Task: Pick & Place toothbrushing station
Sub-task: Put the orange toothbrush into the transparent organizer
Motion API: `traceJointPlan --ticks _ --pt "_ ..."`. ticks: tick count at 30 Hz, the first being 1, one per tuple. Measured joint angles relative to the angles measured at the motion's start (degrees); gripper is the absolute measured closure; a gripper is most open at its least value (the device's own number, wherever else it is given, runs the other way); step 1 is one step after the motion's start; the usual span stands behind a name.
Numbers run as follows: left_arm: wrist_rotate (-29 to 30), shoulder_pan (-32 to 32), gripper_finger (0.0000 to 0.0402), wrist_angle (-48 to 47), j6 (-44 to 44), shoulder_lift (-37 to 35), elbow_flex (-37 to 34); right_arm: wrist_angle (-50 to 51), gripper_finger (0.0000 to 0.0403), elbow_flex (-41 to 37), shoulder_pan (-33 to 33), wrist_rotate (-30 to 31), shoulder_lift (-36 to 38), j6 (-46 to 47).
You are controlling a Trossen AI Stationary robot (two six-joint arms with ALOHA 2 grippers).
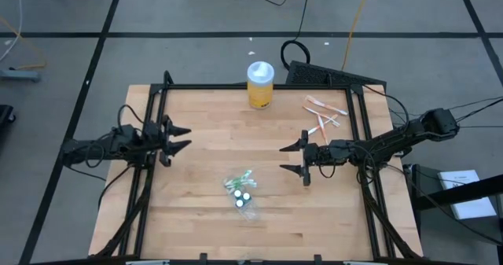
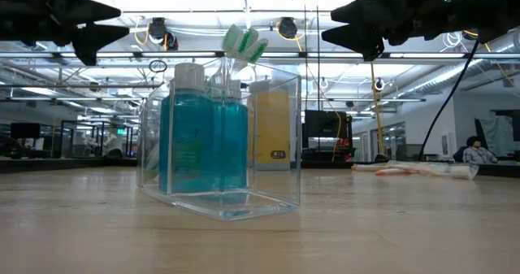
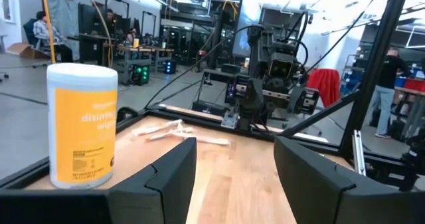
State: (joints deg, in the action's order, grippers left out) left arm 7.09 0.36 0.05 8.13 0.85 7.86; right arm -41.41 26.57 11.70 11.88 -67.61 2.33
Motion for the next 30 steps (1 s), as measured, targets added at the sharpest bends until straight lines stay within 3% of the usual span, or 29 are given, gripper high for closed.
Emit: traceJointPlan --ticks 19,30 --pt "0.5 0.0 0.0192 4.7 2.5 -0.5 -7.1 0.1 0.0149 0.0 0.0 0.0 0.0 0.0" --pt "0.5 0.0 0.0192 4.9 1.9 -0.5 -7.1 0.1 0.0149 0.0 0.0 0.0 0.0 0.0"
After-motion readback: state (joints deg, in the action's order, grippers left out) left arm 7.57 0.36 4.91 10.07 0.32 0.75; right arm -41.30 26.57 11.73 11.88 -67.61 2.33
